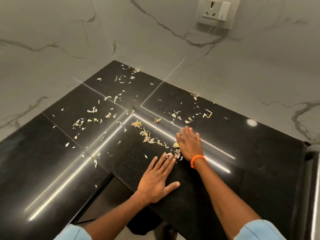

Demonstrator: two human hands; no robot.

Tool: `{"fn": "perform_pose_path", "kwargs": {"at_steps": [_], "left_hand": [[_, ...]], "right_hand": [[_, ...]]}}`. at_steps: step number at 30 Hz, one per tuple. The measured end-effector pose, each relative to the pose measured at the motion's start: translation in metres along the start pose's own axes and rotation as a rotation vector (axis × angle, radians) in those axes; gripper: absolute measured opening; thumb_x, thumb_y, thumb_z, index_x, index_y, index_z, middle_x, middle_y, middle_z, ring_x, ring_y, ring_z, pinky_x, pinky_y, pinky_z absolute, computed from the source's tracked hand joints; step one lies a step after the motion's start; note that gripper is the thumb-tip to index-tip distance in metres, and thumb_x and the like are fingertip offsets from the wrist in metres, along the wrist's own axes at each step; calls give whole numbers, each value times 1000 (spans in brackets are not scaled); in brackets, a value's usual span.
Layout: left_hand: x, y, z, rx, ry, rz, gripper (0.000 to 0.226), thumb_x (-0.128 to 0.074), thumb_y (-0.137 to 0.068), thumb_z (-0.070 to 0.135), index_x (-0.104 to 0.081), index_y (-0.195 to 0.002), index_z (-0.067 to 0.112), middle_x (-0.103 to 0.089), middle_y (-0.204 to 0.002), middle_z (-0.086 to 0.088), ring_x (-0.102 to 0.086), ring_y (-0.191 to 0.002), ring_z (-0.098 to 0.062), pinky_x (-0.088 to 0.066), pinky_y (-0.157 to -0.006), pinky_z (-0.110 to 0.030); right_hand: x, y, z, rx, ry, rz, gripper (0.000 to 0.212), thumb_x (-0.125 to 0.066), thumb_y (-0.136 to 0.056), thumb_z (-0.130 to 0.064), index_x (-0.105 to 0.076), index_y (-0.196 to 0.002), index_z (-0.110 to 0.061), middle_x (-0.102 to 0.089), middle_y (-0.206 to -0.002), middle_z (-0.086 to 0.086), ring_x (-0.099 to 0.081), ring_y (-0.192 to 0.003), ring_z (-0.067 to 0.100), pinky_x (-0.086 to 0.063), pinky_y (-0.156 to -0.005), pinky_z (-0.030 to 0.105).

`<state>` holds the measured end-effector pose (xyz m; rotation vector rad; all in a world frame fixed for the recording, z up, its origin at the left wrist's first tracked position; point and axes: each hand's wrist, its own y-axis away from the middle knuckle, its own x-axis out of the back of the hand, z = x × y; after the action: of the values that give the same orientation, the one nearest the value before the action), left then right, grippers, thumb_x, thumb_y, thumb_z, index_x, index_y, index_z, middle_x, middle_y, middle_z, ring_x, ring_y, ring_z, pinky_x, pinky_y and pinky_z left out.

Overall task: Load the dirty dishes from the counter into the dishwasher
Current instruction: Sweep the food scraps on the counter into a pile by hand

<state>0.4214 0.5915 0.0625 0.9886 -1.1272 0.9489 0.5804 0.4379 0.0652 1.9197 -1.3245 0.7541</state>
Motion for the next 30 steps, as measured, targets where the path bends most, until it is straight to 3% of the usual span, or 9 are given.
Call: {"fn": "perform_pose_path", "kwargs": {"at_steps": [2,4,7,11,14,17,21,23,30], "left_hand": [[3,-10,-8,-22,-15,-25,84,-15,-99,76,4,-163,25,11,-170,9,21,-155,-13,0,-126,-45],[7,-27,-18,-28,-31,-19,82,-11,-99,76,8,-162,27,13,-169,10,25,-153,-11,1,-127,-45],[12,-48,-37,64,3,19,81,-9,-99,75,6,-163,26,10,-170,8,25,-153,-10,2,-128,-43],[11,-58,-43,329,128,137,78,-8,-102,69,5,-163,22,11,-170,5,20,-154,-11,2,-129,-42],[11,-54,-27,494,291,254,74,-11,-105,62,2,-163,18,8,-170,2,17,-155,-10,-1,-129,-43],[12,-28,-6,431,343,286,69,-18,-108,56,-1,-163,19,7,-171,5,15,-155,-8,1,-129,-42],[4,24,-3,291,209,213,69,-25,-108,55,-4,-164,20,5,-171,5,11,-156,-10,3,-128,-39],[-6,43,-14,217,108,132,70,-22,-108,59,-4,-164,21,6,-171,6,11,-157,-12,2,-127,-40],[2,26,-69,195,70,21,75,-10,-102,71,4,-163,29,13,-168,13,23,-154,-10,7,-126,-41]], "right_hand": [[14,4,-7,5,-388,-68,72,-21,-99,-65,-22,-158,-24,-14,-166,-5,-8,-152,7,-4,-124,31],[28,15,-1,-46,-528,89,67,-28,-101,-61,-24,-158,-24,-15,-165,-8,-9,-151,3,-7,-123,26],[37,42,35,-113,-210,289,69,-25,-103,-59,-16,-159,-19,-7,-166,-5,-1,-153,8,-2,-123,29],[20,86,75,-316,291,285,78,-7,-101,-62,-6,-159,-10,-3,-167,8,2,-155,22,-4,-126,45],[-1,91,51,-353,396,277,85,-2,-98,-67,-3,-159,-7,-1,-167,10,3,-154,25,-4,-125,47],[-19,71,17,-299,353,231,83,-5,-99,-65,-2,-159,-8,2,-166,11,8,-154,25,-1,-125,48],[-27,42,-24,70,235,-45,72,-9,-102,-60,0,-159,-17,8,-166,2,12,-153,16,9,-124,41],[-22,38,-31,137,87,-53,69,-15,-104,-57,-4,-160,-19,3,-167,1,9,-153,13,4,-125,38],[-26,54,7,-238,408,219,81,-4,-99,-65,-5,-159,-11,-2,-167,7,4,-154,23,-5,-125,49]]}}
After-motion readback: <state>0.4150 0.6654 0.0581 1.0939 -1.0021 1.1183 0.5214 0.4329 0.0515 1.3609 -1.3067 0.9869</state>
